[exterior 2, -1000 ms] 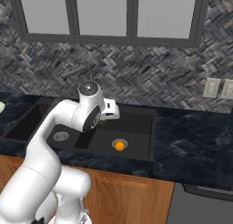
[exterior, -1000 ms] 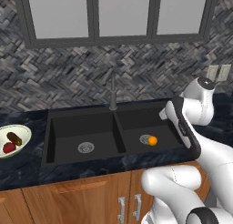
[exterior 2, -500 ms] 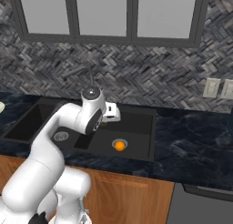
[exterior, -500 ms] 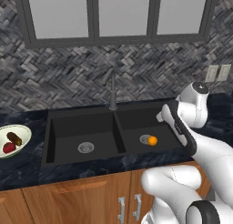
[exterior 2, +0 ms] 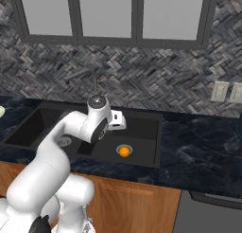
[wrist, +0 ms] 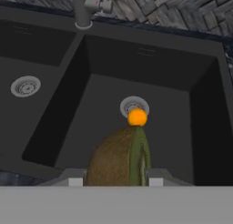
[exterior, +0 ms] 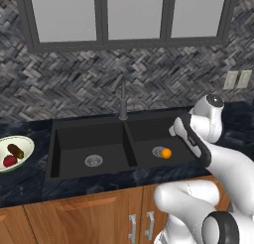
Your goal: There is a mixed pile of frozen fruits and vegetables on the counter. Locate all the frozen vegetables and place the items in a bowl on the counter. Take all the frozen fruits and defrost them in a running sink.
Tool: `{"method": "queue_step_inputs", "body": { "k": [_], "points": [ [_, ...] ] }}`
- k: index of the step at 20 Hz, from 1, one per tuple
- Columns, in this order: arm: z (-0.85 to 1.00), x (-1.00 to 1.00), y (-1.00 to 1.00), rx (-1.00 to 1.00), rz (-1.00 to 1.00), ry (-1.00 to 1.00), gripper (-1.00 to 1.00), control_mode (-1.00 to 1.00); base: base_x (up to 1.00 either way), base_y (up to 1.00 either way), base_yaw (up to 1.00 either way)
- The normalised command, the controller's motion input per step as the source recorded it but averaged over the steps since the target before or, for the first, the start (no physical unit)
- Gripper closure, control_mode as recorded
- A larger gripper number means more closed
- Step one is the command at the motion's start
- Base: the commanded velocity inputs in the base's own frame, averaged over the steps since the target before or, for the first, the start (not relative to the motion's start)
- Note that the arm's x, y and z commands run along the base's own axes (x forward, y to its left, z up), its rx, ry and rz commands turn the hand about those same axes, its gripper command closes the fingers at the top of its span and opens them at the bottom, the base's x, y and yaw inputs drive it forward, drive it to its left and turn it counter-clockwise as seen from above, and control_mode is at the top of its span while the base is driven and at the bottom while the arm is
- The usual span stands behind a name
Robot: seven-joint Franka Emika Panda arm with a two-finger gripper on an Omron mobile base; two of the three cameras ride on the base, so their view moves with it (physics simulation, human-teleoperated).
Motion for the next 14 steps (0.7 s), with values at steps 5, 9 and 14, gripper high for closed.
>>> {"method": "queue_step_inputs", "body": {
  "k": [5,9,14],
  "points": [
    [-0.22,0.13,0.00,0.00,0.00,0.00,1.00,-1.00,0.00,0.00,0.00],
    [-0.20,0.11,0.00,0.00,0.00,0.00,1.00,-1.00,0.00,0.00,0.00],
    [-0.21,0.11,0.00,0.00,0.00,0.00,1.00,-1.00,0.00,0.00,0.00]
  ]
}}
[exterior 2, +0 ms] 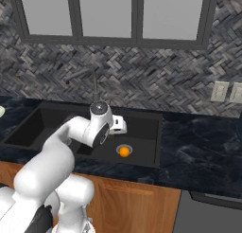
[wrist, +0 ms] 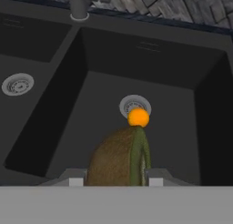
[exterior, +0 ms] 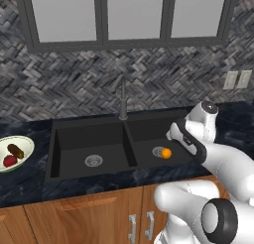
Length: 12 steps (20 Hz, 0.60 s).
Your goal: There is a mixed pile of frozen fruits and vegetables on the counter. Locate all the frozen vegetables and place the items in a bowl on the counter. Take all the frozen fruits and defrost them in a running sink.
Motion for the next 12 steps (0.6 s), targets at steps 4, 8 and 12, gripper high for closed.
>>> {"method": "queue_step_inputs", "body": {
  "k": [4,8,12],
  "points": [
    [-0.22,0.11,0.00,0.00,0.00,0.00,1.00,-1.00,0.00,0.00,0.00],
    [-0.21,0.11,0.00,0.00,0.00,0.00,1.00,-1.00,0.00,0.00,0.00],
    [-0.18,0.11,0.00,0.00,0.00,0.00,1.00,-1.00,0.00,0.00,0.00]
  ]
}}
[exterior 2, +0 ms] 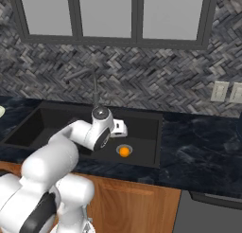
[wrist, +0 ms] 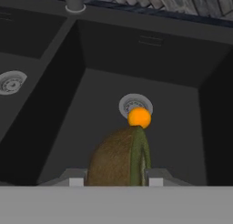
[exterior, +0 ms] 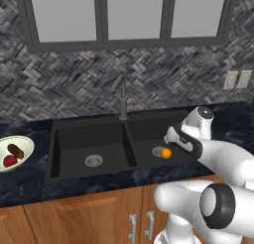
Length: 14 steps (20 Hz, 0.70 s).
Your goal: There is a mixed pile of frozen fruits and vegetables on the counter. Locate all the frozen vegetables and place the items in a bowl on the counter. Take all the frozen fruits and defrost them in a running sink.
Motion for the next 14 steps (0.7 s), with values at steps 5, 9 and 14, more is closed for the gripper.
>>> {"method": "queue_step_inputs", "body": {
  "k": [5,9,14],
  "points": [
    [-0.21,0.11,0.00,0.00,0.00,0.00,1.00,-1.00,0.00,0.00,0.00],
    [-0.24,0.06,0.00,0.00,0.00,0.00,1.00,-1.00,0.00,0.00,0.00],
    [-0.22,0.02,0.00,0.00,0.00,0.00,1.00,-1.00,0.00,0.00,0.00]
  ]
}}
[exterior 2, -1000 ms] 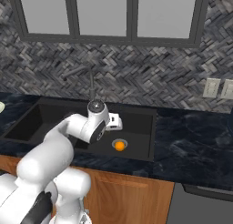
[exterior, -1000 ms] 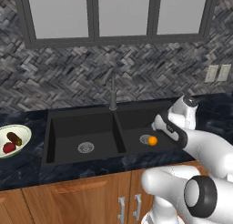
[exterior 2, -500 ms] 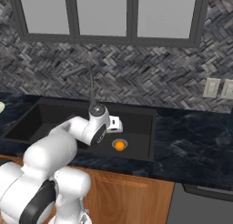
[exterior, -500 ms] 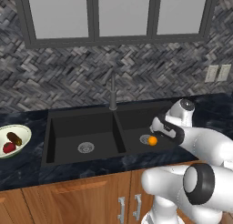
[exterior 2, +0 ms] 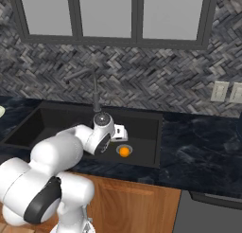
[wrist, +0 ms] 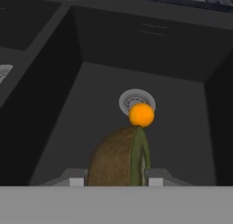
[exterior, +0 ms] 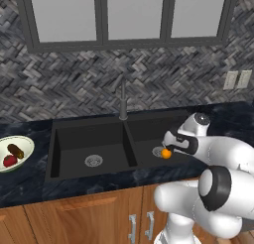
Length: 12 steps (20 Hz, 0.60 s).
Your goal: There is a mixed pile of frozen fruits and vegetables on the counter. Locate all the frozen vegetables and place the items in a bowl on the counter. Take all the frozen fruits and defrost them in a running sink.
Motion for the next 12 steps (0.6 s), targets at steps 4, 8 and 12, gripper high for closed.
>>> {"method": "queue_step_inputs", "body": {
  "k": [4,8,12],
  "points": [
    [-0.21,0.05,0.00,0.00,0.00,0.00,1.00,-1.00,0.00,0.00,0.00],
    [-0.21,0.07,0.00,0.00,0.00,0.00,1.00,-1.00,0.00,0.00,0.00],
    [-0.17,0.10,0.00,0.00,0.00,0.00,1.00,-1.00,0.00,0.00,0.00]
  ]
}}
